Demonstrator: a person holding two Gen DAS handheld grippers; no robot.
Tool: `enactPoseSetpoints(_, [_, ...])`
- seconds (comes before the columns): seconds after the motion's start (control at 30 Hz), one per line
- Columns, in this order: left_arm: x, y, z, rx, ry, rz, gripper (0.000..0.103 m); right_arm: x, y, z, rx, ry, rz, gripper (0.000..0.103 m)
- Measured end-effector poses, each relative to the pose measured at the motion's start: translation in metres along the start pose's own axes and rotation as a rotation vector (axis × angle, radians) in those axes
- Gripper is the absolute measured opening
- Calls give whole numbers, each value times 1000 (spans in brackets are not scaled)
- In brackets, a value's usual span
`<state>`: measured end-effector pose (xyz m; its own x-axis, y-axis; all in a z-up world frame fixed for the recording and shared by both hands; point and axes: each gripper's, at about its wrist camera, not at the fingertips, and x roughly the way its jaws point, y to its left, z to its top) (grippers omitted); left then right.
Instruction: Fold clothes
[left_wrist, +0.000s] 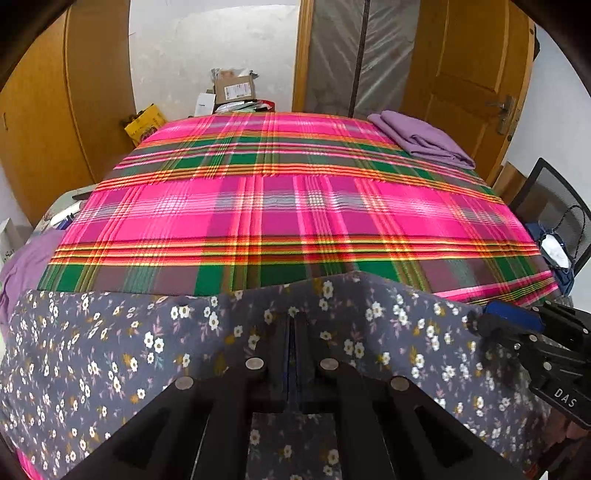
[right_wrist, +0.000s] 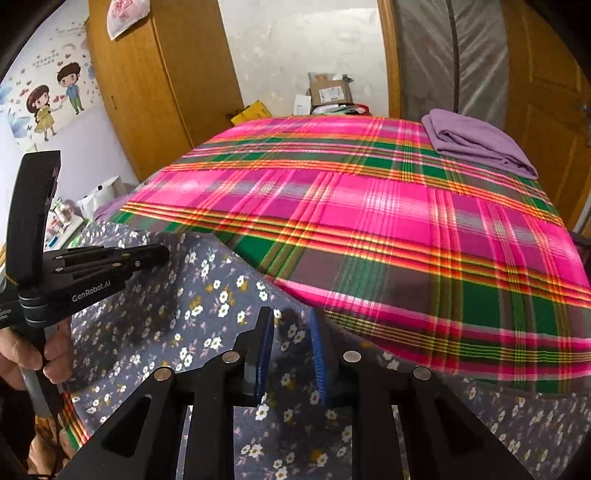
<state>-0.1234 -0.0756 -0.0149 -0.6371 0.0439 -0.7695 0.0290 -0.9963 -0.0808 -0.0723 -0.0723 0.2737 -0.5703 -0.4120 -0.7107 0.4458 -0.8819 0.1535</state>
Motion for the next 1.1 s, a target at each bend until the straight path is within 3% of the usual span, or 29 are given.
enactPoseSetpoints(0.27, [1,-20,2,31,-3,-72,1,-17,-13,-8,35,-26,-13,21])
enactPoseSetpoints(0.7, [20,-30,4,43,43,-122,2,-63,-103,-58,226,-14,-171,17])
enactPoseSetpoints(0.9, [1,-31,-11,39,30,-109,2,-98,-129,-85,261,-37,-233,18])
enactPoseSetpoints(1.1, [-23,-39,-38,40,22,-156,2,-122,-125,-116,243,-59,-202,18])
